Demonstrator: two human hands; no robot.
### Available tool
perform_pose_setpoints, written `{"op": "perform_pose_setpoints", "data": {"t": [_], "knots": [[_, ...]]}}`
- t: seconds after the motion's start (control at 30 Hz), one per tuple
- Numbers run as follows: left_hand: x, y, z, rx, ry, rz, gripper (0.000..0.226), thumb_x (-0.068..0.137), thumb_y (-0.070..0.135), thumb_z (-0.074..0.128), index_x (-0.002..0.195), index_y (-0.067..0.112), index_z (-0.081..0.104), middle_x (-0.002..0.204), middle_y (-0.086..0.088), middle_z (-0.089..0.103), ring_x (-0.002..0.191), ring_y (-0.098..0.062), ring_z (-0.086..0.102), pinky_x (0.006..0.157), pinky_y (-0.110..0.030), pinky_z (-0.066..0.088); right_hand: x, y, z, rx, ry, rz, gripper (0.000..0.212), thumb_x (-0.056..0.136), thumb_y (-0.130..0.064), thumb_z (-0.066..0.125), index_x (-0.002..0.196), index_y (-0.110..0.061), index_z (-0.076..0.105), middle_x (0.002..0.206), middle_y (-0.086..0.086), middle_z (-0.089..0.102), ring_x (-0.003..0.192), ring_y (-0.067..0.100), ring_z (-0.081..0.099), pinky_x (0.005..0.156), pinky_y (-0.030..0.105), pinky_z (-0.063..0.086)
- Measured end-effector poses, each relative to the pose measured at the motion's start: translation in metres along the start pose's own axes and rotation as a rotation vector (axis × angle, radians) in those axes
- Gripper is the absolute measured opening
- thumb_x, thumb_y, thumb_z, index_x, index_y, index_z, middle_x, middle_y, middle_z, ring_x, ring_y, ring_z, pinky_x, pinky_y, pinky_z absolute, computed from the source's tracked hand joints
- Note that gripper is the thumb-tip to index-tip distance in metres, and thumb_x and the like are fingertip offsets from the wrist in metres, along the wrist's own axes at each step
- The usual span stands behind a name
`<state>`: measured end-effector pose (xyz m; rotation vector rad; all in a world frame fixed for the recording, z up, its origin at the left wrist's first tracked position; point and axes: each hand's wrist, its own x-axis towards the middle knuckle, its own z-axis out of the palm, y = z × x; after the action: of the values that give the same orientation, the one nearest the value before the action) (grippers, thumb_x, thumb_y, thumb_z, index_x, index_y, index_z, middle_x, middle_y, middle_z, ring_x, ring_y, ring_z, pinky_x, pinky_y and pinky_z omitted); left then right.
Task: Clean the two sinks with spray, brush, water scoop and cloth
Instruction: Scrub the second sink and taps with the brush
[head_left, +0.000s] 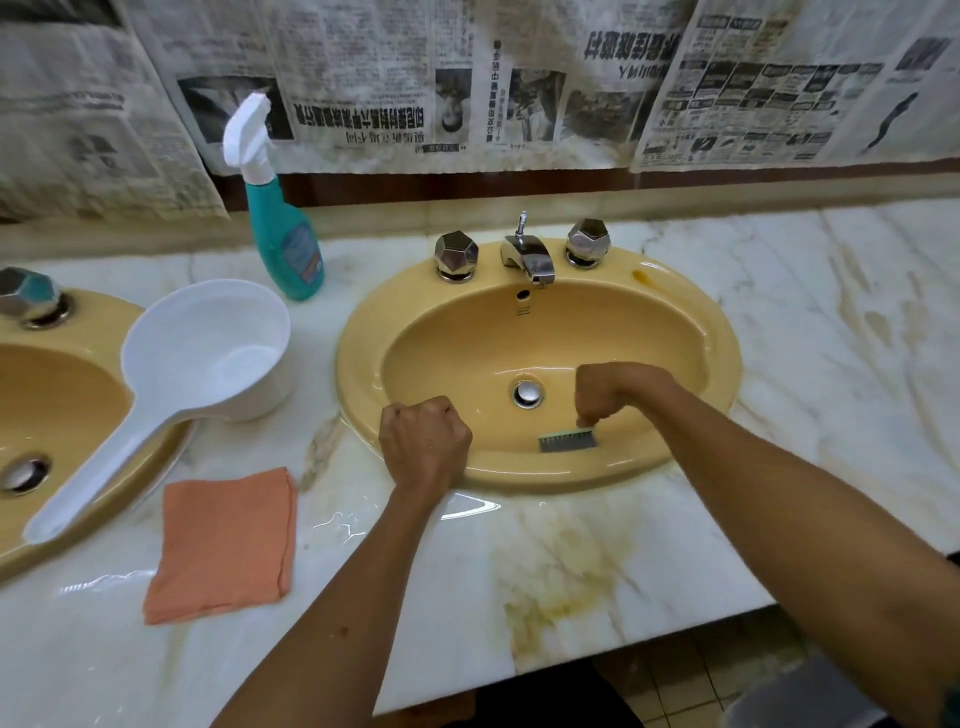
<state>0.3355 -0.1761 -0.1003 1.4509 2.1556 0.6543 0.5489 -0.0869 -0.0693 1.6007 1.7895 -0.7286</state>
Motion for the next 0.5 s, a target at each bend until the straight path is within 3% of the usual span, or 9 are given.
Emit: {"op": "perform_pose_setpoints", "data": {"t": [0.07,0.13,0.2,0.27,0.3,0.4,0.5], "knots": [[0.000,-0.001,-0.001,-0.004,-0.017,0.017,0.033,0.081,0.015,0.044,0.073,0.010,0.075,0.061,-0.018,0.065,0.065,-0.032,0.048,0.076,-0.034,0.042,0.001,-0.047,0.010,0.038,0.036,-0.127,0.025,0.088,-0.020,0.064,0.070,-0.005,0.056,0.073,0.009,0.050,0.059,0.020,0.039,0.046,0.018,0.033],[0.001,-0.001,-0.001,-0.016,-0.013,0.019,0.032,0.081,0.015,0.044,0.073,0.010,0.075,0.062,-0.018,0.066,0.064,-0.032,0.048,0.078,-0.035,0.042,0.000,-0.063,0.007,0.017,0.049,-0.196,0.022,0.090,-0.019,0.061,0.074,-0.004,0.058,0.076,0.010,0.051,0.064,0.021,0.041,0.042,0.019,0.030],[0.001,-0.002,0.000,-0.018,-0.019,0.017,0.038,0.077,0.019,0.037,0.071,0.011,0.074,0.060,-0.017,0.065,0.062,-0.029,0.041,0.078,-0.034,0.042,-0.006,-0.038,-0.001,0.013,0.019,-0.123,0.023,0.086,-0.021,0.064,0.068,-0.009,0.055,0.071,0.006,0.055,0.061,0.021,0.045,0.052,0.021,0.039],[0.001,-0.003,0.000,-0.020,-0.013,0.020,0.040,0.074,0.019,0.035,0.069,0.011,0.074,0.058,-0.016,0.064,0.062,-0.028,0.040,0.077,-0.034,0.043,-0.019,0.005,-0.006,-0.046,0.052,0.069,0.013,0.082,-0.023,0.063,0.075,-0.014,0.056,0.082,0.003,0.063,0.075,0.022,0.057,0.081,0.037,0.046],[0.000,-0.001,0.000,-0.025,-0.009,0.032,0.039,0.073,0.018,0.036,0.068,0.011,0.074,0.057,-0.016,0.063,0.062,-0.028,0.041,0.076,-0.035,0.043,-0.028,0.027,-0.006,-0.065,0.110,0.168,0.008,0.083,-0.022,0.060,0.084,-0.015,0.057,0.090,0.003,0.063,0.086,0.024,0.058,0.094,0.047,0.039],[0.000,-0.001,-0.001,-0.032,0.020,0.047,0.039,0.073,0.018,0.037,0.069,0.010,0.075,0.058,-0.017,0.064,0.062,-0.031,0.048,0.075,-0.035,0.045,-0.040,0.056,0.002,0.039,0.255,0.258,0.011,0.086,-0.022,0.059,0.095,-0.016,0.055,0.097,0.001,0.063,0.094,0.024,0.054,0.099,0.050,0.029],[0.000,-0.004,0.001,-0.014,0.045,0.072,0.041,0.074,0.019,0.036,0.072,0.009,0.076,0.062,-0.017,0.065,0.062,-0.027,0.040,0.078,-0.035,0.044,-0.039,0.032,0.032,0.152,0.344,0.105,0.012,0.085,-0.030,0.065,0.091,-0.020,0.066,0.097,-0.002,0.067,0.099,0.023,0.056,0.096,0.043,0.031]]}}
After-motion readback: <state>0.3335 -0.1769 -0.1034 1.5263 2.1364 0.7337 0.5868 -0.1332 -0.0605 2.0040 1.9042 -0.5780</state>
